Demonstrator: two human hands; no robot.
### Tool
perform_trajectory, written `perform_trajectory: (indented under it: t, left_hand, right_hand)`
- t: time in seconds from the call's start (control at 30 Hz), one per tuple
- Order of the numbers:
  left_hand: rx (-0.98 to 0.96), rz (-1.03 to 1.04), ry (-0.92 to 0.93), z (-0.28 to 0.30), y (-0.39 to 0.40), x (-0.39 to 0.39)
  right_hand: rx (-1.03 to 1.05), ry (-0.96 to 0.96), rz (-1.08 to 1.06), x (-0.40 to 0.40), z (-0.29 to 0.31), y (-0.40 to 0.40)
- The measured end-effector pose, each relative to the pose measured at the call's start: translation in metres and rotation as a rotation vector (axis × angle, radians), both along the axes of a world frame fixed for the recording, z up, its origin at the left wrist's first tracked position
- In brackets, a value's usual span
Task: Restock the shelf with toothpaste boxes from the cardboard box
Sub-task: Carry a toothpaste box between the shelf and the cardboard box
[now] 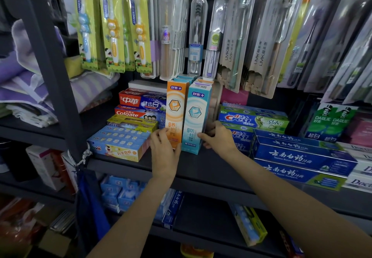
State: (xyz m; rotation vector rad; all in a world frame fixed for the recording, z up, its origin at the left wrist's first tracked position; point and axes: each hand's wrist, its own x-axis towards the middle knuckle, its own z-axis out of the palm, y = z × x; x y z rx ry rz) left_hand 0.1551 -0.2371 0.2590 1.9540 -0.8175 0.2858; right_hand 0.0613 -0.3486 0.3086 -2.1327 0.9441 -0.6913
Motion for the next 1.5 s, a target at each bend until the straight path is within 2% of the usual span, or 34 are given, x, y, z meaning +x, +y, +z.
perform_trajectory:
  t: [0.13,0.27,0.47,0.67,0.77,0.93,1.0,1.07,1.13,1.23,1.37,1.5]
  left_hand:
    - [-0.087,-0.064,-0.158,0.007,0.000,-0.012]
    - [-0.111,-0.317,-0.402,0.013,-0.012,-0.040]
    - [-0.015,-0.541,-0.384,0.023,-0.059,-0.091]
    - [0.076,-0.664,-0.383,0.029,-0.081,-0.126]
    - [0.153,-0.732,-0.276,0.025,-0.089,-0.131]
    - [0.225,-0.767,0.088,0.027,-0.103,-0.141]
    - [0.240,-0.760,0.129,0.028,-0.107,-0.139]
    - [0.327,-0.769,0.076,0.029,-0.108,-0.135]
    - [0.407,-0.786,0.059,0.032,-0.108,-0.132]
    - [0.468,-0.793,0.043,0.036,-0.108,-0.125]
    - [0.419,-0.813,0.110,0.038,-0.106,-0.119]
    - [0.406,-0.832,0.170,0.036,-0.106,-0.120]
  right_hand:
    - [0.007,0.005,0.034,-0.014,0.002,0.007]
    - [-0.221,0.041,0.030,-0.048,0.013,0.009]
    - [-0.457,0.173,-0.047,-0.135,0.026,-0.020]
    - [-0.514,0.338,-0.089,-0.190,0.031,-0.053]
    - [-0.494,0.608,-0.089,-0.205,0.026,-0.069]
    - [-0.441,0.922,-0.009,-0.232,0.032,-0.100]
    - [-0.416,1.004,0.033,-0.235,0.038,-0.112]
    - [-0.428,1.071,0.063,-0.233,0.042,-0.122]
    - [-0.436,1.096,0.090,-0.230,0.042,-0.128]
    - [-0.413,1.030,0.110,-0.232,0.040,-0.135]
    - [-0.421,0.996,0.129,-0.234,0.037,-0.139]
    - [-0.252,0.934,0.161,-0.233,0.047,-0.146]
